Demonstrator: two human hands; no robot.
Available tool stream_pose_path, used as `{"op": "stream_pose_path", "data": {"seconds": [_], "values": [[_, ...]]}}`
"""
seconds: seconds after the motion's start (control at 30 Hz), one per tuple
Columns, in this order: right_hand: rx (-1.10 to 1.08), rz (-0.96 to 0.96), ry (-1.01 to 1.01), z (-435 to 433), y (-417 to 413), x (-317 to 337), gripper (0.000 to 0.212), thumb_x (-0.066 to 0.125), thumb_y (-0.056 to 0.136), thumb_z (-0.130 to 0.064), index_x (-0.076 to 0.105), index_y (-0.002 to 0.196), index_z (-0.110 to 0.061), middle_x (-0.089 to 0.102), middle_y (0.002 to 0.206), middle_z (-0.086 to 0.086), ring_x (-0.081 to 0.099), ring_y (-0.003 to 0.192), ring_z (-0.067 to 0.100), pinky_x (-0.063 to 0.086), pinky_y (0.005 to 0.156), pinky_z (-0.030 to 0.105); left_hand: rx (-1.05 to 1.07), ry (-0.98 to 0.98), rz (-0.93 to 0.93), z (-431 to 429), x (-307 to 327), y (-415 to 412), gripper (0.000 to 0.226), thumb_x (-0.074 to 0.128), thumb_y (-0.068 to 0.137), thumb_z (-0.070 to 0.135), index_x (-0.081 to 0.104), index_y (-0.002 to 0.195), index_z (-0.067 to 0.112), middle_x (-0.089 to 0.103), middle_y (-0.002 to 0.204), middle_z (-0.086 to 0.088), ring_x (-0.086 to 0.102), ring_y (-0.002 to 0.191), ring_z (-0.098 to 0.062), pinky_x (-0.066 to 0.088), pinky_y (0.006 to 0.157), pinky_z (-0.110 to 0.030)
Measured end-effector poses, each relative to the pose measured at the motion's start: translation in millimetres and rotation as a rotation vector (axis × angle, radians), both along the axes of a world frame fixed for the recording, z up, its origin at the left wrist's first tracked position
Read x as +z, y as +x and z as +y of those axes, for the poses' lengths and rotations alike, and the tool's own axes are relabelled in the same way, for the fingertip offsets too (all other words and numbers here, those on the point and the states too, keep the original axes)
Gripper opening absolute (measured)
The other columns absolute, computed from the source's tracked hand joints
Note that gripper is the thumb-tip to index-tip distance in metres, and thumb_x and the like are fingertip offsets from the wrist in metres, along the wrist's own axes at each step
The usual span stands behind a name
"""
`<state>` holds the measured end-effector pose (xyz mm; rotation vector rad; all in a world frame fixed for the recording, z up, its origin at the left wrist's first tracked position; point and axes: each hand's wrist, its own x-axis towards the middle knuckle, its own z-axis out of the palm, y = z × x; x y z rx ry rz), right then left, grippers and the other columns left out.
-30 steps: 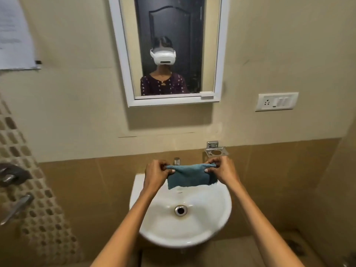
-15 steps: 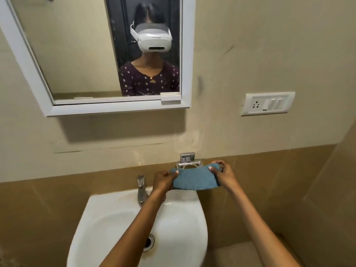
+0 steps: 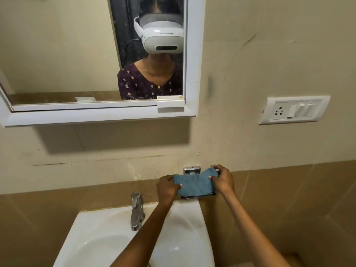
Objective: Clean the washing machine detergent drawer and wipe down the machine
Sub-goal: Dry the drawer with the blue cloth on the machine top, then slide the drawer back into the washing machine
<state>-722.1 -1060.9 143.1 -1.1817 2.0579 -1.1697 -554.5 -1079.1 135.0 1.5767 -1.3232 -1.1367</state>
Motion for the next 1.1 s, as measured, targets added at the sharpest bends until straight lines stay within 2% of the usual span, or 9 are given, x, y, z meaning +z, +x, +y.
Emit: {"op": "stream_pose_path", "data": {"seconds": [0.2,0.3,0.4,0.47,0.6,0.67,0.8,0.9,1.1], "values": [[-0.037,0.243,0.077,2,5,-14,0.049,0.06,0.086,0.0,0.047,0.132,-0.01,0.05,0.126,0.016,0.047,0.119,0.03,0.043,0.098,0.033,0.006,-0.009,-0.261,0,-7,3,0.059,0.073,0.079,0.019,0.049,0.13,0.002,0.055,0.131,-0.013,0.053,0.12,-0.025,0.043,0.096,-0.028],[-0.079,0.399,-0.033,7,22,-7,0.041,0.057,0.087,-0.002,0.052,0.127,-0.013,0.047,0.123,0.016,0.041,0.119,0.031,0.04,0.099,0.037,0.053,-0.051,-0.264,5,-5,22,0.057,0.066,0.084,0.031,0.046,0.132,0.006,0.056,0.132,-0.01,0.053,0.119,-0.024,0.041,0.099,-0.029],[0.018,0.336,-0.177,8,67,7,0.027,0.056,0.087,-0.002,0.064,0.11,-0.014,0.053,0.107,0.015,0.048,0.106,0.032,0.039,0.09,0.034,0.111,-0.088,-0.205,24,1,61,0.047,0.063,0.086,0.028,0.049,0.127,0.01,0.064,0.11,-0.008,0.059,0.105,-0.022,0.037,0.083,-0.019],[0.14,0.246,-0.227,10,112,16,0.023,0.057,0.086,-0.001,0.067,0.099,-0.018,0.054,0.099,0.009,0.054,0.099,0.027,0.04,0.08,0.028,0.166,-0.107,-0.178,39,8,95,0.039,0.064,0.085,0.026,0.055,0.119,0.011,0.065,0.094,-0.005,0.062,0.094,-0.021,0.037,0.073,-0.018],[0.393,0.142,-0.305,27,224,34,0.024,0.054,0.088,-0.002,0.07,0.092,-0.019,0.061,0.098,0.008,0.059,0.087,0.02,0.033,0.067,0.018,0.335,-0.133,-0.222,68,41,196,0.025,0.065,0.084,0.02,0.06,0.107,0.011,0.06,0.077,-0.002,0.064,0.09,-0.025,0.04,0.068,-0.024],[0.508,0.101,-0.335,45,286,44,0.025,0.052,0.088,-0.001,0.071,0.091,-0.016,0.063,0.098,0.008,0.061,0.085,0.023,0.032,0.066,0.018,0.449,-0.16,-0.25,93,62,261,0.023,0.064,0.084,0.017,0.062,0.105,0.008,0.063,0.08,-0.008,0.064,0.093,-0.029,0.044,0.073,-0.027],[0.71,-0.001,-0.339,103,410,58,0.028,0.049,0.085,0.001,0.073,0.087,-0.013,0.071,0.094,0.006,0.062,0.079,0.021,0.037,0.067,0.021,0.67,-0.196,-0.339,178,99,392,0.025,0.063,0.085,0.016,0.066,0.108,0.005,0.069,0.105,-0.015,0.063,0.102,-0.027,0.046,0.085,-0.027],[0.868,-0.059,-0.351,169,501,69,0.028,0.05,0.083,0.003,0.073,0.084,-0.013,0.072,0.089,0.008,0.064,0.084,0.028,0.041,0.071,0.026,0.818,-0.193,-0.375,270,116,479,0.021,0.064,0.085,0.02,0.069,0.103,0.01,0.07,0.1,-0.013,0.064,0.1,-0.026,0.047,0.087,-0.029],[1.162,-0.118,-0.325,348,654,76,0.024,0.056,0.082,0.001,0.071,0.084,-0.018,0.065,0.079,0.003,0.054,0.07,0.012,0.035,0.065,0.02,1.138,-0.139,-0.403,497,131,620,0.015,0.066,0.084,0.022,0.071,0.095,0.013,0.07,0.1,-0.01,0.064,0.097,-0.025,0.046,0.079,-0.024]]}}
